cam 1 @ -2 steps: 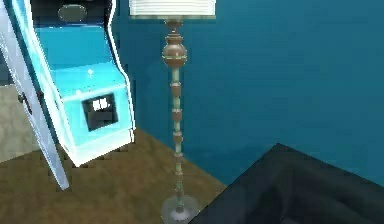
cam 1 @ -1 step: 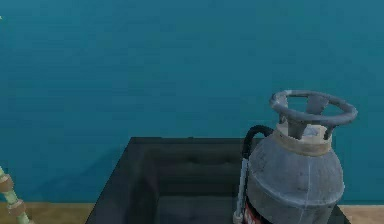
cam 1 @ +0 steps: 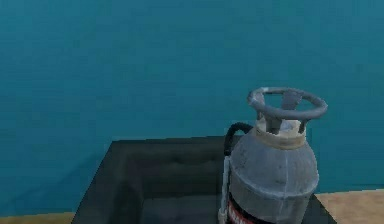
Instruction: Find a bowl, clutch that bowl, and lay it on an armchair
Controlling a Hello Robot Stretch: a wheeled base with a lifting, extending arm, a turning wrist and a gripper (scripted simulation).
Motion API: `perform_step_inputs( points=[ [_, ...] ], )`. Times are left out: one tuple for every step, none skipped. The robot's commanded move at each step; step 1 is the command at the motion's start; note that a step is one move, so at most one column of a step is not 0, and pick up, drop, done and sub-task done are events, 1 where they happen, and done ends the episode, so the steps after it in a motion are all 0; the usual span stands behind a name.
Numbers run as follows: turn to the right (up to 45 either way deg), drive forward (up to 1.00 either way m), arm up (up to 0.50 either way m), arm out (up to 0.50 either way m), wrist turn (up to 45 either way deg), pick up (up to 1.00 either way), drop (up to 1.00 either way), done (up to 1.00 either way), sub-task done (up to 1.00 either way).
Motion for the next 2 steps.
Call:
perform_step_inputs(
  points=[
    [3.0,0.00,0.00,0.00,0.0,0.00,0.00,0.00,0.00],
    [-45.0,0.00,0.00,0.00,0.0,0.00,0.00,0.00,0.00]
  ],
)
